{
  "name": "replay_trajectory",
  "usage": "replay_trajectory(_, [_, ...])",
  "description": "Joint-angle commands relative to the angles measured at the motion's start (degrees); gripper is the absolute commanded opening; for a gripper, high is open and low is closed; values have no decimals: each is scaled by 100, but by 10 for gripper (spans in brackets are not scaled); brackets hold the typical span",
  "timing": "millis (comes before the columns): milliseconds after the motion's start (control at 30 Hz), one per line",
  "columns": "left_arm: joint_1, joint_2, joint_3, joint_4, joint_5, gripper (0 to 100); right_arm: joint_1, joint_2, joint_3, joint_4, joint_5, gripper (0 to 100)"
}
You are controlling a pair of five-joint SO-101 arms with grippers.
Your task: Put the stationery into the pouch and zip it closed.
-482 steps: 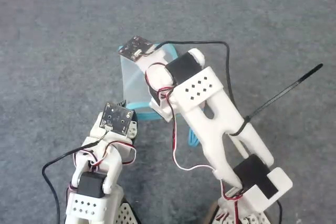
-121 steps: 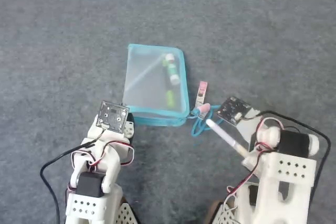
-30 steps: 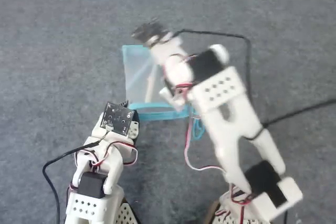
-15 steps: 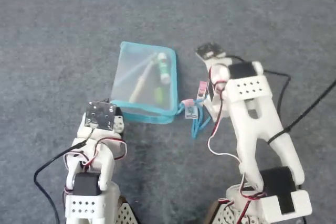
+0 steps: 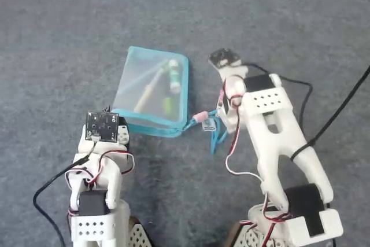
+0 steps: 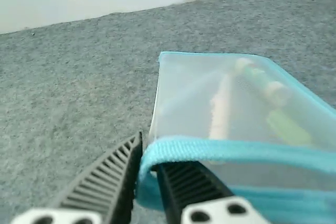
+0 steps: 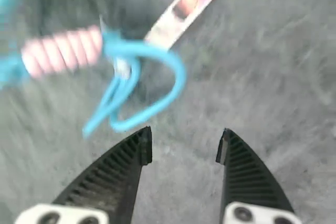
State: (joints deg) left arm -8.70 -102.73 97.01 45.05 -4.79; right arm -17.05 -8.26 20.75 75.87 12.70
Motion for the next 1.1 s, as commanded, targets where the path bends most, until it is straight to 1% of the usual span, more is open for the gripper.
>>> replay_trajectory(0, [-70,-62,-40,-202,70,12,-127,207,-897,-233,-589,204])
replay_trajectory(133, [-79,-62,-40,-193,70,12,-154,1007,-1591,-312,-985,204])
replay_trajectory(300, [-79,-44,-40,-193,70,12,-163,2035,-2277,-338,-1081,204])
replay_trajectory(500, [-70,-53,-40,-193,62,12,-171,2923,-2699,-514,-1090,204])
replay_trajectory(600, [-44,-53,-40,-193,62,12,-242,3125,-2848,-505,-1231,204])
replay_trajectory(800, [-35,-53,-40,-193,62,12,-725,3240,-2840,-321,-1336,205])
replay_trajectory(933, [-62,-53,-40,-185,62,12,-576,3407,-2708,-312,-1688,205])
replay_trajectory(1067, [-62,-53,-40,-185,62,12,-330,3644,-2611,-312,-1741,195])
